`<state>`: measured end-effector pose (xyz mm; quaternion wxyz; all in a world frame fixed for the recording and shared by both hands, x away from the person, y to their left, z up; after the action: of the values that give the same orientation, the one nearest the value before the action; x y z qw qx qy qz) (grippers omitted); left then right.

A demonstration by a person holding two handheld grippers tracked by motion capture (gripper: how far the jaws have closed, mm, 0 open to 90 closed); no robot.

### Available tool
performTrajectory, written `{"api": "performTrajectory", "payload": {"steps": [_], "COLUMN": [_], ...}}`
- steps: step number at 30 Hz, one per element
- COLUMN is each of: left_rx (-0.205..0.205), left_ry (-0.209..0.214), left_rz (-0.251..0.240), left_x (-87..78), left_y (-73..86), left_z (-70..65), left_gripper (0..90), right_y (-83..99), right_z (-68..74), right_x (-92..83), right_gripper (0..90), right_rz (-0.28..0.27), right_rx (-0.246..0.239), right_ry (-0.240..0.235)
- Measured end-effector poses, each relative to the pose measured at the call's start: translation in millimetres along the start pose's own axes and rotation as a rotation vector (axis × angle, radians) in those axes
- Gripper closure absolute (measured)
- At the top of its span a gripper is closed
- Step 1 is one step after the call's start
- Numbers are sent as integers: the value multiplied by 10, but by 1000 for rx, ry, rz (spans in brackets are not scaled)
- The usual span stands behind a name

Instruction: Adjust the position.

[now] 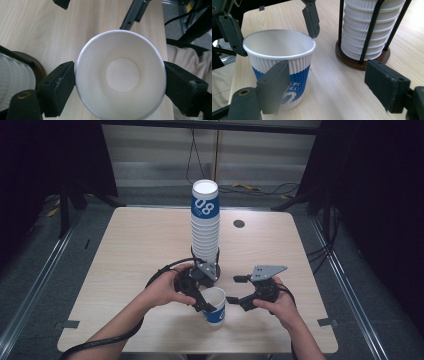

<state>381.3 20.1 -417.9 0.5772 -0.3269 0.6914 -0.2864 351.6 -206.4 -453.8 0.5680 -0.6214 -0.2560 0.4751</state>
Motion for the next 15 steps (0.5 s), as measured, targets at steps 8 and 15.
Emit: {"api": "performTrajectory", "payload": {"steps": [8,15], "left_rx": [10,12], "left_ry": [-3,1], "left_rz": [-13,-19], "left_x": [-27,-56], "left_y": [-15,-46], "left_z": [-29,-34], "left_gripper": [158,158], "right_y": [46,59], "right_z": [-33,-61], "right_x": [-86,-125], "right_gripper": [199,199], "right_rz": [9,11], "right_rx": [9,12], "right_ry": [26,44]}}
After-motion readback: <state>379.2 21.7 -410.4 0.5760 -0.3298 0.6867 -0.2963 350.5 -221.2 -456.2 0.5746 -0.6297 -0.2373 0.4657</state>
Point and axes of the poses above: each handheld gripper's, and its own axes: x roughly forward along the jaws, y roughly out of its underside, z roughly to its left, the point moved 1 cm from there along x, roughly forward along the jaws, and after that the axes turned 14 degrees about -z, right-handed, at the moved point
